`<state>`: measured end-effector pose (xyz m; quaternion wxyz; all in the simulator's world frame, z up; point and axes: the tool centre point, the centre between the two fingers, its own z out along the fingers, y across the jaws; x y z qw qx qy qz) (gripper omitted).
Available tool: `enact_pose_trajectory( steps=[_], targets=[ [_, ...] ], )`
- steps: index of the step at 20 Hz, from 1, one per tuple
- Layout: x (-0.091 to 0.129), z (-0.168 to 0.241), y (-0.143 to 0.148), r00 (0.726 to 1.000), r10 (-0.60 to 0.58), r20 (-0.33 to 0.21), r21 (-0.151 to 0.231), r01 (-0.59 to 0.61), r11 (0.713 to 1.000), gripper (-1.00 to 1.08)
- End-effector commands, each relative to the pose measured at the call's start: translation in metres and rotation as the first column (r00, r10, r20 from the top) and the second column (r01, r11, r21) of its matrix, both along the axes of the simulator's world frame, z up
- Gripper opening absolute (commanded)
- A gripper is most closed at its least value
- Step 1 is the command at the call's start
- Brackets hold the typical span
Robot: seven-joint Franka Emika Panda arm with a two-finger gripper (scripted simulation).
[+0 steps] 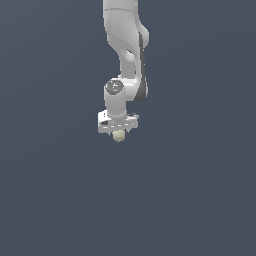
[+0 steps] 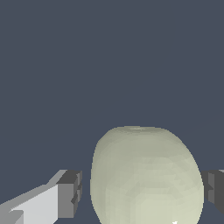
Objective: Pick up the object and move it to a goal position.
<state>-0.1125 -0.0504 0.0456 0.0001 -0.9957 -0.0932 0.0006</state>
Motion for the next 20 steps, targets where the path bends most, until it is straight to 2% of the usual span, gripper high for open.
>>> enact_pose_trajectory(
  steps=[1,2,3,20],
  targets=[
    [0.000,-0.004,0.000,1.000,0.000,0.001,0.000,0.000,1.000,1.00],
    [0.000,-0.004,0.000,1.000,0.000,0.001,0.000,0.000,1.000,1.00],
    [0.000,-0.004,0.000,1.000,0.000,0.001,0.000,0.000,1.000,-1.00],
    [0.000,0.009,0.004,1.000,-0.001,0.002,0.000,0.001,1.000,-1.00]
  ],
)
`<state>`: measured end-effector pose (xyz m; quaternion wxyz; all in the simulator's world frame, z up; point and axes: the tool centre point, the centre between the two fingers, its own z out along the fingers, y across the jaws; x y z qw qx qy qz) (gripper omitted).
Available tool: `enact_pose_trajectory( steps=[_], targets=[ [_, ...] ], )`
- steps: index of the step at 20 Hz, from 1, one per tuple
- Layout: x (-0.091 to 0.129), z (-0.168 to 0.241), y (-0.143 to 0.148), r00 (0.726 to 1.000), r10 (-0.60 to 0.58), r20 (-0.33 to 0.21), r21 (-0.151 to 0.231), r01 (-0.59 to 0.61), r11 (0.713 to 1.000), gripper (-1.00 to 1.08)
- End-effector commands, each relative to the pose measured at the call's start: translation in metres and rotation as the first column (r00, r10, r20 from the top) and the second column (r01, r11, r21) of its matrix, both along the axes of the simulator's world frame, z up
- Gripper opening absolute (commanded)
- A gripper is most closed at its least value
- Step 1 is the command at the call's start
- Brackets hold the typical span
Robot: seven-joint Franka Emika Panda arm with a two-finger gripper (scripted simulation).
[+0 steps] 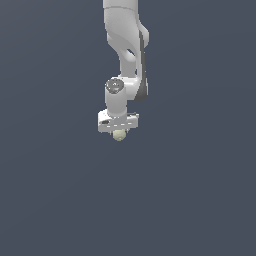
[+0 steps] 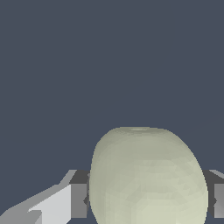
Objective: Pick up the object and move it to a goal position.
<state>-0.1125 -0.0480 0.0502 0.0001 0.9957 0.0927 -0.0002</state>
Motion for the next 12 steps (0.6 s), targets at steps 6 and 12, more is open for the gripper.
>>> enact_pose_trajectory(
  steps=[6,12],
  targets=[
    [0.000,0.033,0.013,1.000,0.000,0.001,0.000,0.000,1.000,-1.00],
    [0.000,0.081,0.031,1.000,0.000,0.001,-0.001,0.000,1.000,-1.00]
  ],
)
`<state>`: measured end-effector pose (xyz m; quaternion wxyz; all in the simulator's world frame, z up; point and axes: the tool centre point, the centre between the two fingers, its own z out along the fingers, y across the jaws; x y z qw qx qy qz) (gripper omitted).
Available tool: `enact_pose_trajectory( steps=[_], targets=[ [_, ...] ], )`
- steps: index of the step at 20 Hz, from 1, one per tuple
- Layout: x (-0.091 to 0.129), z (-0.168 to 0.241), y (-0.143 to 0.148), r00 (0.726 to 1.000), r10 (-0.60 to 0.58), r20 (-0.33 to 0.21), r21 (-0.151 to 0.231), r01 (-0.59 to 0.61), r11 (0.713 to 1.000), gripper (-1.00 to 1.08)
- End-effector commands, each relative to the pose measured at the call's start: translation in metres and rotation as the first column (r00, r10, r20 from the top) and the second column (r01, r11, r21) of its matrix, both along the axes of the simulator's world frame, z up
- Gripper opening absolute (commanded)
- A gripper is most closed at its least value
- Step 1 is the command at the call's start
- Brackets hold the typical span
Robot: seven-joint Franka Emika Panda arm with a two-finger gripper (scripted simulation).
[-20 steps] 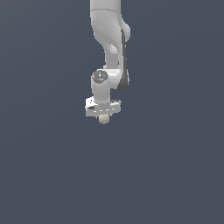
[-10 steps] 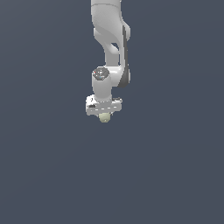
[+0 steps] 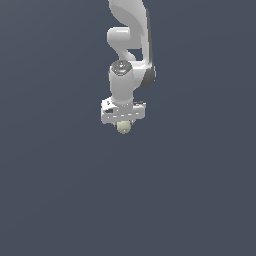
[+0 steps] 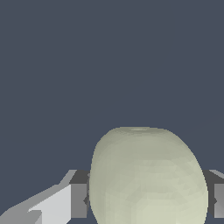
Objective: Pick up the object and move it to a goal position.
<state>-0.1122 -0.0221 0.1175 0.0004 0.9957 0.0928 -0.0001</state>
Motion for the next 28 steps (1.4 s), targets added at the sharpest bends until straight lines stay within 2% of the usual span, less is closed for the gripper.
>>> enact_pose_trajectory(
  steps=[1,21,28],
  targets=[
    [0.000,0.023,0.008,1.000,0.000,0.001,0.000,0.000,1.000,-1.00],
    [0.004,0.222,0.085,1.000,0.001,0.000,-0.001,-0.001,1.000,-1.00],
    [0.007,0.276,0.106,1.000,0.001,0.000,0.000,-0.001,1.000,-1.00]
  ],
)
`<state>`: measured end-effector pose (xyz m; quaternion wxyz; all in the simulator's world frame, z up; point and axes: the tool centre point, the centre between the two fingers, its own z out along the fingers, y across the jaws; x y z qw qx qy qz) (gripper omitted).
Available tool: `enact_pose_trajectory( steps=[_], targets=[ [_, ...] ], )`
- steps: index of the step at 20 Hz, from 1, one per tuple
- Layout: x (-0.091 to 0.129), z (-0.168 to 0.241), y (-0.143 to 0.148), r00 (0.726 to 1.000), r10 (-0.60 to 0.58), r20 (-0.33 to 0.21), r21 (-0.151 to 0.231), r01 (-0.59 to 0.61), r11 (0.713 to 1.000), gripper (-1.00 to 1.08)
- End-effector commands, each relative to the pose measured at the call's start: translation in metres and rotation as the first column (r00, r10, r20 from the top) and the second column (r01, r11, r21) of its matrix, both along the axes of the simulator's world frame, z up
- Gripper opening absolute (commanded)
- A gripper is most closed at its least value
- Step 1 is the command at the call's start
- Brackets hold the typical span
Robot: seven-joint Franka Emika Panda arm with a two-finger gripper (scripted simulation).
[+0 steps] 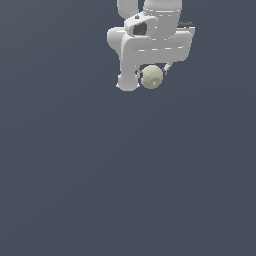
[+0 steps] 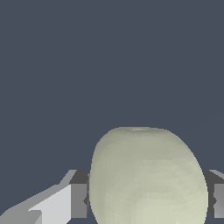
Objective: Pick up the object and move it to a goal position.
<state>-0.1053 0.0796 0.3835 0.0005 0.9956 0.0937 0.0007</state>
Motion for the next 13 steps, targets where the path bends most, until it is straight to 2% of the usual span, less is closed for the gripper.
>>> enact_pose_trajectory(
  steps=[1,7,13],
  targets=[
    [0.001,0.016,0.006,1.000,0.000,-0.001,0.000,0.000,1.000,-1.00],
    [0.004,0.040,0.016,1.000,-0.001,-0.001,0.001,0.001,1.000,-1.00],
    [0.005,0.047,0.018,1.000,-0.001,-0.001,0.001,0.001,1.000,-1.00]
  ],
)
